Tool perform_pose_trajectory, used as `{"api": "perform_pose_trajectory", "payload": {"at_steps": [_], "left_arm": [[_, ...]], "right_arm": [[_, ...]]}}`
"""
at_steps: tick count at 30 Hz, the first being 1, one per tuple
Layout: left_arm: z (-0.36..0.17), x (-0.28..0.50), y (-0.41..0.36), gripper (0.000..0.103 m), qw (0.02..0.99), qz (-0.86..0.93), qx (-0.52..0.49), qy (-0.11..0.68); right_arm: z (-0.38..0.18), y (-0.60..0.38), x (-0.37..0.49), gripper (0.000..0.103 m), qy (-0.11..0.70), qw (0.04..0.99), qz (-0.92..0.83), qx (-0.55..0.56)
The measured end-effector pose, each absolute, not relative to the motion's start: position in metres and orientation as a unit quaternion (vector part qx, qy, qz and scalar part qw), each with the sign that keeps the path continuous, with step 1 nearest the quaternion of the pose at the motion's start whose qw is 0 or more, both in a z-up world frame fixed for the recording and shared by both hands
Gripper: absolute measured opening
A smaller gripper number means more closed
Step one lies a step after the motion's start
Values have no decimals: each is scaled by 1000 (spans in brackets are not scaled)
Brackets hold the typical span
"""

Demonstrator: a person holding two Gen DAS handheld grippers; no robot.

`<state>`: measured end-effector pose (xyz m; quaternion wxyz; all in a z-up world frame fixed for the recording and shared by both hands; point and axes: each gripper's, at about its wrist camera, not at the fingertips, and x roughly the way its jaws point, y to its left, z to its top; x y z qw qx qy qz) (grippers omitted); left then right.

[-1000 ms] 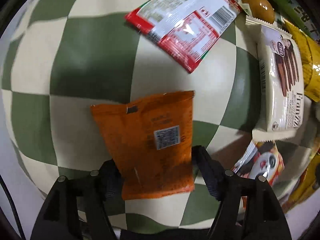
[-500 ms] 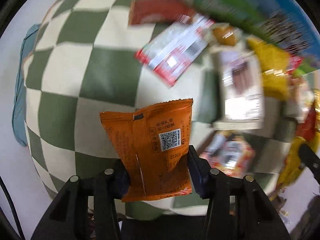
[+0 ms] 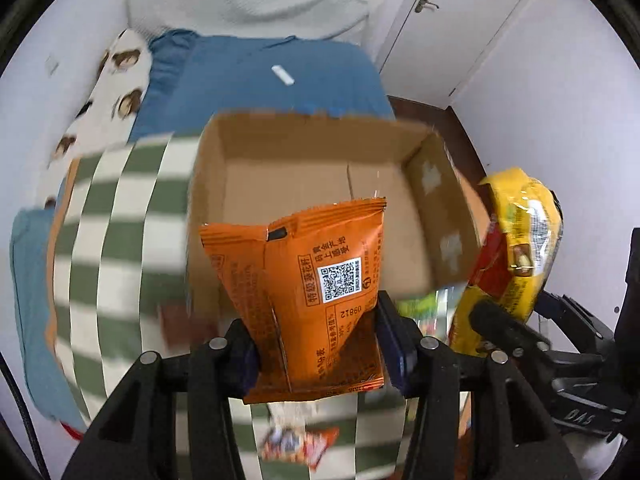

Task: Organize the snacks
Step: 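Carry both packets into the cardboard box and open both tools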

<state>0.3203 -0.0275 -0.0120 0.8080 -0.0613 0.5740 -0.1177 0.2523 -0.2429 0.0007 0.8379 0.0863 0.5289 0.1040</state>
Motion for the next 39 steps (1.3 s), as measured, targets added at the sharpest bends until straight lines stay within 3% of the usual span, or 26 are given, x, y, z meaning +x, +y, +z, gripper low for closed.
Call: {"api": "perform_pose_trajectory", "payload": {"at_steps": [7, 15, 22, 23, 24, 25, 27, 39], "left_arm": [[-68, 439, -49, 47, 769, -96, -63, 628], [-144, 494, -60, 47, 718, -85, -63, 688], [-173, 517, -64, 50, 693, -79, -50, 715], [-176, 517, -64, 51, 689, -76, -48, 719], [-176, 518, -63, 60, 688, -75, -50, 720], [-176, 518, -62, 76, 689, -76, -54, 719], [-176, 518, -58, 89, 693, -73, -53, 715], [-140, 476, -38, 90, 735, -54, -55, 673]], "right_arm": [[-43, -247, 376, 87, 571, 815, 81, 54], [-132, -235, 460, 87, 658, 750, 67, 30], [-185, -243, 495, 91, 700, 708, 76, 56], [-189, -243, 499, 94, 706, 702, 75, 59], [-192, -250, 501, 98, 709, 699, 72, 60], [-193, -252, 503, 98, 708, 700, 74, 59], [-193, -249, 497, 98, 709, 699, 75, 48], [-142, -256, 448, 98, 687, 724, 54, 42]]}}
